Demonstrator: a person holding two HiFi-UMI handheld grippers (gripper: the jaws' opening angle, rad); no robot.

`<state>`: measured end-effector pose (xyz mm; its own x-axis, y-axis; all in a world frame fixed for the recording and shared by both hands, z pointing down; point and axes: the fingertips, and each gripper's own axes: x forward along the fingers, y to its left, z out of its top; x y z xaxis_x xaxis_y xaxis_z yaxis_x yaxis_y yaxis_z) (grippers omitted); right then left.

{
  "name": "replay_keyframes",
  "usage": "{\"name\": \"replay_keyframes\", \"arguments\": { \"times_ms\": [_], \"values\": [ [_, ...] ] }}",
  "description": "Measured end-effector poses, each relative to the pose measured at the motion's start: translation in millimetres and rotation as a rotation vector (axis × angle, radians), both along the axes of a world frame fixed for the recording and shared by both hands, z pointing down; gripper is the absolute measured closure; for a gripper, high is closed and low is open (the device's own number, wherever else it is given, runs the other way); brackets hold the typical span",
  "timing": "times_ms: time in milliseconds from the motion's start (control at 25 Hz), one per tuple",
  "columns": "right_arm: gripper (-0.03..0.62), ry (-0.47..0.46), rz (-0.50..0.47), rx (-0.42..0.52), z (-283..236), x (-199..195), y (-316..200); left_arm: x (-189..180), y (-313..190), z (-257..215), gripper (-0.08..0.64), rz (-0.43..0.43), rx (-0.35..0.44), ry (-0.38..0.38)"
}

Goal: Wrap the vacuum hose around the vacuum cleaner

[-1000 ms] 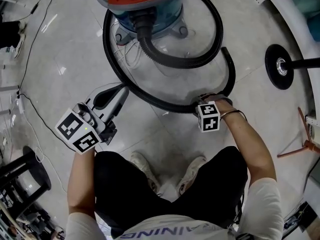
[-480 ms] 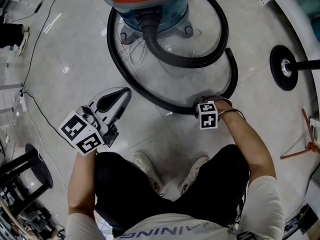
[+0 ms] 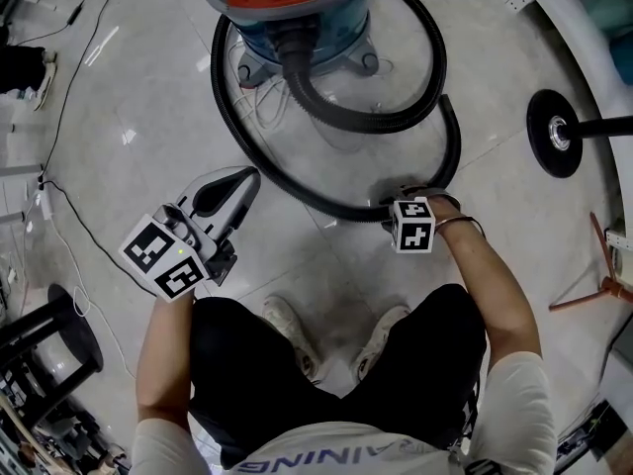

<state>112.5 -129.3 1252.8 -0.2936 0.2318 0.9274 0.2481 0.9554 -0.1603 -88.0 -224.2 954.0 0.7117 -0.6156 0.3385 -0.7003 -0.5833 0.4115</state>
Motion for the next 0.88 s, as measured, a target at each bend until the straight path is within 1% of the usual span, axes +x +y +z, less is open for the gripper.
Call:
{"name": "replay_keyframes", "arguments": {
  "times_ms": [80,160,240,320,400,560,640,720,800,880],
  "values": [
    [0.417,-0.042,0.058,0.030,-31,-4,-9,3,-3,-13,0.543,-0.014,0.017,-0.025],
    [0.459,-0.093,0.122,0.046,-73,-9,-14,10,-4,-36,0.543,-0.017,0.018,-0.019],
    [0.512,-0.134,0.168,0.065,-121,-10,-18,21,-5,-65,0.543,0.002,0.019,-0.018],
    [0.519,-0.155,0.194,0.082,-167,-10,-21,29,-6,-99,0.543,0.019,0.022,-0.024],
    [0.525,-0.176,0.227,0.093,-214,-12,-23,31,-5,-137,0.543,0.017,0.016,-0.016],
    [0.550,-0.230,0.341,0.130,-316,-21,-26,26,4,-216,0.543,-0.008,0.001,0.007],
    [0.567,-0.286,0.433,0.134,-372,-26,-29,24,8,-255,0.543,-0.028,0.003,0.007],
    [0.578,-0.363,0.515,0.127,-431,-33,-26,22,13,-295,0.543,-0.047,0.015,0.003],
    [0.580,-0.437,0.554,0.114,-493,-43,-16,18,18,-337,0.543,-0.069,0.029,0.009],
    [0.580,-0.491,0.579,0.120,-551,-52,-7,12,25,-379,0.543,-0.090,0.045,0.009]
  ]
}}
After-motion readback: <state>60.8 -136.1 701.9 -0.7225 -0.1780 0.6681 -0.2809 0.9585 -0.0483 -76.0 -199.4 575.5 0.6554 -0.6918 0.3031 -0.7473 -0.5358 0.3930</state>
